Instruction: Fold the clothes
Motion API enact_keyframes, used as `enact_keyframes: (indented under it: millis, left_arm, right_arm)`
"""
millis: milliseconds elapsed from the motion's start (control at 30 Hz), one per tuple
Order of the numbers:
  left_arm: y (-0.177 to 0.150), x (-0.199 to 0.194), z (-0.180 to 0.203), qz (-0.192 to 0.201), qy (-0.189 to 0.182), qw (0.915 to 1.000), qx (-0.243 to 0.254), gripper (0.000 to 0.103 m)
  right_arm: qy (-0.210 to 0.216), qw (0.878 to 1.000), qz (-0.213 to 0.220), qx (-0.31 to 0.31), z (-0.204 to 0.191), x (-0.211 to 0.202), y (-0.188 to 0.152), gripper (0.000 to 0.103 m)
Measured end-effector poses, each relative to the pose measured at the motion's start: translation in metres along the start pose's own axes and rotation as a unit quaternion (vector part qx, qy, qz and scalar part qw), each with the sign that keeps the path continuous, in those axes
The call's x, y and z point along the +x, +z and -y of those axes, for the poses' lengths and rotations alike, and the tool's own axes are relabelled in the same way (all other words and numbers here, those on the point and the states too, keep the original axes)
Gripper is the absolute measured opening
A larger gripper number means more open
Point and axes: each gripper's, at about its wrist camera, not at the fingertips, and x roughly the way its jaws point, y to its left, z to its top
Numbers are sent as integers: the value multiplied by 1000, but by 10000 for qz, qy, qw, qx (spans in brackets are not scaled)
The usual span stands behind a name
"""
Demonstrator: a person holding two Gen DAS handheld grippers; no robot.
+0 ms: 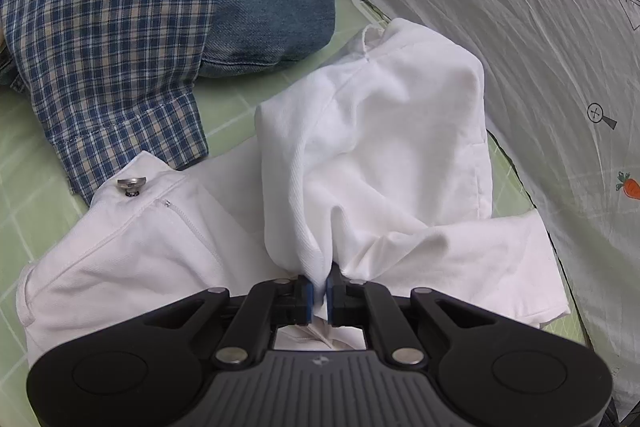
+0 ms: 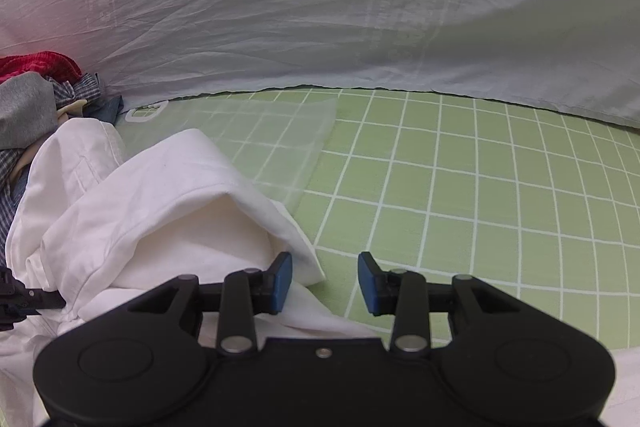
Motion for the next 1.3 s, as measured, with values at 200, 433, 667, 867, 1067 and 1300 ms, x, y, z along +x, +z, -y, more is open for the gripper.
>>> enact_keyframes:
  millis: [200,433,667,867,1067,1300]
  left_arm:
    - [1,0,2,12,37,10000,51,8]
    - [2,2,2,15,44,10000,51,8]
    - [3,4,-1,4,25,10000,3,10]
    - [2,1,0,35,26,10000,-26,9]
    - [3,-14,0,186,-51,9998,-37,9]
    - [2,-29,15,296,-527,9981,87,10]
  right_arm:
    - [-183,9997,-140,18,-6,15,2,38]
    - [-87,9995,-290,108,-5,35,6,38]
    - [88,9992,-365,-167,-10,52,11,47]
    - [36,9985,-242,-496,-17,52,10,26]
    - [-915,9891,604,-980,-30,8,8,7]
    - [-1593,9381,2375,-1956,-67,-84,45,7]
